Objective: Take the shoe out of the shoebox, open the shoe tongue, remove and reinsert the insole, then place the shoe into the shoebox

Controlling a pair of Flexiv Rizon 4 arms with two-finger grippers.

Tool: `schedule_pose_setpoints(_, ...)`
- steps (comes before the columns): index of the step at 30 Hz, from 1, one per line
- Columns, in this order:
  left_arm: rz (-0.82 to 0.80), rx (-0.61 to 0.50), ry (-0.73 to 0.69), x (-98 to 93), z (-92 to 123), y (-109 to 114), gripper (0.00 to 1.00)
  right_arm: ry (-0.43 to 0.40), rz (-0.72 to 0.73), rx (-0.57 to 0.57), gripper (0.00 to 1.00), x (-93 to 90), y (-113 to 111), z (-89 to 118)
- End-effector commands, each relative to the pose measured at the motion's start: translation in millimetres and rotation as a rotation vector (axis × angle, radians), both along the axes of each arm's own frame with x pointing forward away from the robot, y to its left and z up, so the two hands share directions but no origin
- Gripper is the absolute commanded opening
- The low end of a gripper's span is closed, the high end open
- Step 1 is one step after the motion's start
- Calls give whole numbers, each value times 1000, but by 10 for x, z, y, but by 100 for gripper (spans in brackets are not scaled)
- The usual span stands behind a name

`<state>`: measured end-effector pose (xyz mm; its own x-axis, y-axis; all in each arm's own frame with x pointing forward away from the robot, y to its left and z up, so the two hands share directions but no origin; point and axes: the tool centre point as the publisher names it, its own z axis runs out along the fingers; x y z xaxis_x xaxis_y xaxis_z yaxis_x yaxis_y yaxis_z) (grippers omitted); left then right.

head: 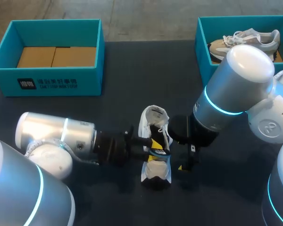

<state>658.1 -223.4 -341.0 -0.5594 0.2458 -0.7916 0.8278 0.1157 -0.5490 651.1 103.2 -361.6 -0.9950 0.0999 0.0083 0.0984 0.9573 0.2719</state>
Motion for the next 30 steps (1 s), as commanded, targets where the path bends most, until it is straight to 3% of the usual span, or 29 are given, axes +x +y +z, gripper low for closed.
schedule_pose_setpoints(1, -9, -13, 8, -48, 52, 79, 39, -3, -2, -3, 100, -12, 14, -14)
schedule_pose_setpoints(6, -29, -42, 13, -107, 177, 108, 39, -3, -2, -3, 100, -12, 14, -14)
schedule_pose_setpoints(10, -44, -44, 14, -134, 210, 94, 33, -3, -2, -3, 100, -12, 14, -14)
schedule_pose_setpoints(14, -63, -40, 19, -153, 198, 53, 0, -3, -2, -3, 100, -12, 14, -14)
schedule_pose_setpoints(20, -89, -25, 0, -173, 138, 2, 0, -3, -2, -3, 100, -12, 14, -14)
schedule_pose_setpoints(30, -60, 15, -61, 3, 21, 23, 0, -3, -2, -3, 100, -12, 14, -14)
